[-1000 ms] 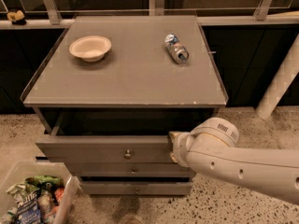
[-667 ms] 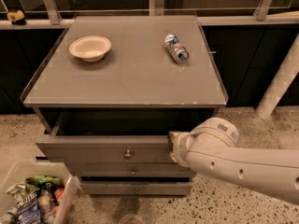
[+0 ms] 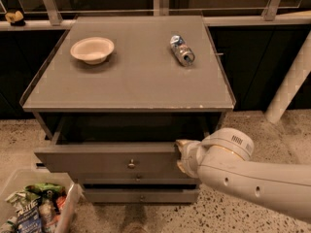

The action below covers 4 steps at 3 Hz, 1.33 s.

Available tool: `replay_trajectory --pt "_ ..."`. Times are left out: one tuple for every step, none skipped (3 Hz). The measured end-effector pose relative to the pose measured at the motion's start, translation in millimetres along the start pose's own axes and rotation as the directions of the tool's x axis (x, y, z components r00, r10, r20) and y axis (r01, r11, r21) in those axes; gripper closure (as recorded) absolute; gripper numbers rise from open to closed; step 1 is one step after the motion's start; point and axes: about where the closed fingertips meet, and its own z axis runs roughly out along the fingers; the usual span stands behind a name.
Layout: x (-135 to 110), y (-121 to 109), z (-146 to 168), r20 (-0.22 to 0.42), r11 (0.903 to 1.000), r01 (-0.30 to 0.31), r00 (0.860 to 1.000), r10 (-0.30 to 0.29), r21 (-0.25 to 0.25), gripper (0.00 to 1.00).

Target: Open top drawer

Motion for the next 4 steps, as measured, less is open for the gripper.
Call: replay_trajectory --pt "1 11 -5 0.006 1.0000 0.001 1.000 -0.001 -0.001 1.00" --pt "1 11 -5 0.006 1.0000 0.001 1.000 -0.001 -0.001 1.00" --pt "4 18 -7 0.009 0.9999 0.013 1.000 -0.013 0.006 1.00" --pt "5 21 -14 0.011 0.9999 0.011 1.000 -0.012 0.010 1.00"
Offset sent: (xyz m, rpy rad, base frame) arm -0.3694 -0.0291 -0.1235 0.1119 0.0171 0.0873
